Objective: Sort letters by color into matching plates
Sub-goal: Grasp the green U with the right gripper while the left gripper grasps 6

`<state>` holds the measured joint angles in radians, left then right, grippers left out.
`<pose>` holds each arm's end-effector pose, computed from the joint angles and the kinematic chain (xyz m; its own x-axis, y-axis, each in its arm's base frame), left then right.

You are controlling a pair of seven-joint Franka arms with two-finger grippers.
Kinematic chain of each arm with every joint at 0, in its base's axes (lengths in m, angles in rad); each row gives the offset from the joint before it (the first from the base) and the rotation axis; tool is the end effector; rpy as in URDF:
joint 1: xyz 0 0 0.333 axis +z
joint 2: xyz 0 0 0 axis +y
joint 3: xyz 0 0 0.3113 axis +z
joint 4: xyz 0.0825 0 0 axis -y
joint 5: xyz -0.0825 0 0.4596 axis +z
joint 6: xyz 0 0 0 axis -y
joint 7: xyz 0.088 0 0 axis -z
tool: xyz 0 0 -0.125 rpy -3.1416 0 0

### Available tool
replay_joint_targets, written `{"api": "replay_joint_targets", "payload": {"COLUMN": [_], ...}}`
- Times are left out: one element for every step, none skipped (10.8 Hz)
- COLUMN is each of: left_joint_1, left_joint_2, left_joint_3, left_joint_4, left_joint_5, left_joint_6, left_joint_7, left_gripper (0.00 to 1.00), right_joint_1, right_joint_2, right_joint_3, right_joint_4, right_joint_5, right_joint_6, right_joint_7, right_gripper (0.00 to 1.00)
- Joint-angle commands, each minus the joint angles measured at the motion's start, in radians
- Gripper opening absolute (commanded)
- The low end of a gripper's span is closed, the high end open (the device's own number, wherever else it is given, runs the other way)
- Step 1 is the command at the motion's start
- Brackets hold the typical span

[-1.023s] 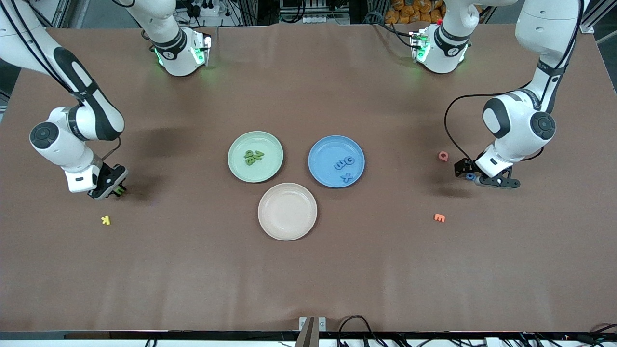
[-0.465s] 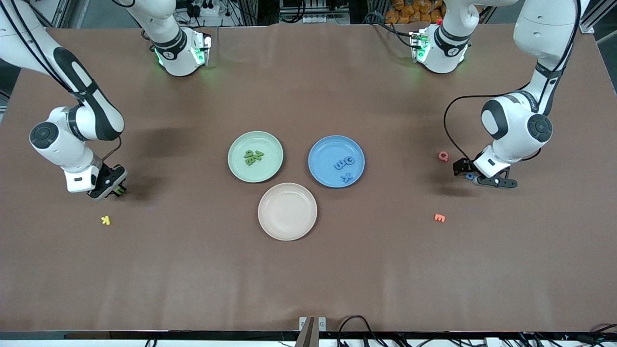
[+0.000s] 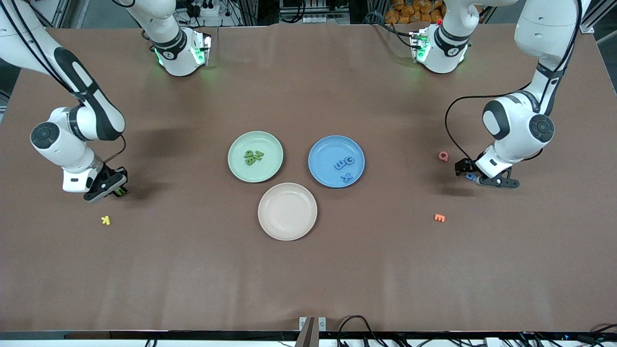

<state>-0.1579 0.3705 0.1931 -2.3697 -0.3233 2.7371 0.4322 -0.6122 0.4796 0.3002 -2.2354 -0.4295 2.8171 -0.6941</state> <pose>0.5321 0.0396 0.0812 0.9933 -0.1121 0.0292 -0.1135 -0.9922 0.0523 0.5670 -0.1476 0.0854 0.7339 0.6756 0.0705 0.6650 -0.7358 0.1284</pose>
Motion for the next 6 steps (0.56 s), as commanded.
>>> {"api": "replay_joint_targets", "payload": {"left_joint_1": [-0.014, -0.014, -0.015, -0.017, -0.017, -0.018], "left_joint_2": [0.011, 0.014, 0.024, 0.034, 0.034, 0.034], "left_joint_3": [0.016, 0.016, 0.016, 0.016, 0.016, 0.016], "left_joint_4": [0.01, 0.015, 0.017, 0.021, 0.023, 0.024], "left_joint_5": [-0.016, -0.017, -0.017, -0.016, -0.004, 0.006], "left_joint_6": [0.001, 0.0, 0.0, 0.0, 0.0, 0.0], "left_joint_7": [0.04, 0.043, 0.043, 0.046, 0.045, 0.043], "left_gripper": [1.0, 1.0, 0.98, 0.96, 0.9, 0.89], "right_joint_1": [-0.018, -0.018, -0.017, -0.015, -0.014, -0.014], "right_joint_2": [0.01, 0.004, -0.013, -0.036, -0.055, -0.068], "right_joint_3": [0.019, 0.019, 0.023, 0.028, 0.045, 0.049], "right_joint_4": [0.01, 0.008, 0.005, 0.003, 0.003, -0.001], "right_joint_5": [-0.009, -0.009, -0.008, -0.008, -0.008, -0.006], "right_joint_6": [0.005, -0.001, -0.007, -0.048, -0.083, -0.1], "right_joint_7": [0.12, 0.164, 0.21, 0.24, 0.248, 0.252], "right_gripper": [0.16, 0.15, 0.14, 0.14, 0.14, 0.14]}}
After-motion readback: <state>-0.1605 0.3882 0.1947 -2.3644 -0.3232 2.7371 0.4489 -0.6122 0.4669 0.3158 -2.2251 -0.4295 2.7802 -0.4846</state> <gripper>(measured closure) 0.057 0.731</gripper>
